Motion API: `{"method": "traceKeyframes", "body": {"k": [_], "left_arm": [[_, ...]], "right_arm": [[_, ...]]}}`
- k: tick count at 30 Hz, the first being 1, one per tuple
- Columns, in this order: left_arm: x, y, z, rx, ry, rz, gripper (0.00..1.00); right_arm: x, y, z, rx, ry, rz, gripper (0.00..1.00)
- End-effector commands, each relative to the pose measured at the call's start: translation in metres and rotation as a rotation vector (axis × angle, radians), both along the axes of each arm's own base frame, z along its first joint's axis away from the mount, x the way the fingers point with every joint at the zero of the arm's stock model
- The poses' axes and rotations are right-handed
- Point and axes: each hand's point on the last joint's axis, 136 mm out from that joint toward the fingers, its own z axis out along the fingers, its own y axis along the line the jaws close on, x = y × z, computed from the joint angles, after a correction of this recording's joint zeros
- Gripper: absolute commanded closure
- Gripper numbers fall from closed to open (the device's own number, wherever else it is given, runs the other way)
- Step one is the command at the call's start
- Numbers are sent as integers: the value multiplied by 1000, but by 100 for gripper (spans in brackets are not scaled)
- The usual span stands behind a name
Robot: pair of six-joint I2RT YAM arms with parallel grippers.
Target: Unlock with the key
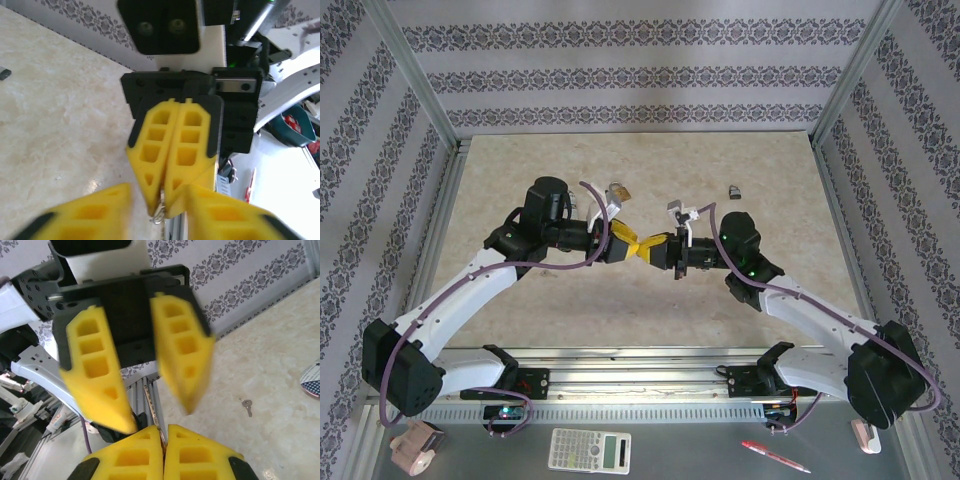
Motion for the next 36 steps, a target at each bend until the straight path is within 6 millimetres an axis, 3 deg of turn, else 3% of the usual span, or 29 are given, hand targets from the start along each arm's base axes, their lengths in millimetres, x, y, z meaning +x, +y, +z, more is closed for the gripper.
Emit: {"method": "traceKeyframes", "body": {"k": [1,5,10,16,19,23,29,33,36], "left_arm": [[16,0,9,-52,-23,86,48],[43,6,19,-82,-54,237,23],[77,19,26,-60,-68,433,4],[79,26,43,-76,-124,474,0],[70,31,54,-92,-156,470,0],[53,36,63,-112,-151,451,0],[24,49,55,-85,-139,436,0],[10,58,48,-77,-133,444,0],[5,62,43,-77,-118,456,0]], "right_arm": [[5,-9,11,0,-33,-59,100],[7,-24,-5,-87,20,-150,100],[12,-59,-27,-237,95,-332,100],[36,-122,-56,-440,206,-632,100],[61,-157,-71,-563,234,-789,100],[110,-201,-79,-655,230,-993,100],[186,-258,-94,-707,271,-1209,100],[229,-287,-109,-745,315,-1283,100],[256,-299,-131,-813,351,-1291,100]]}}
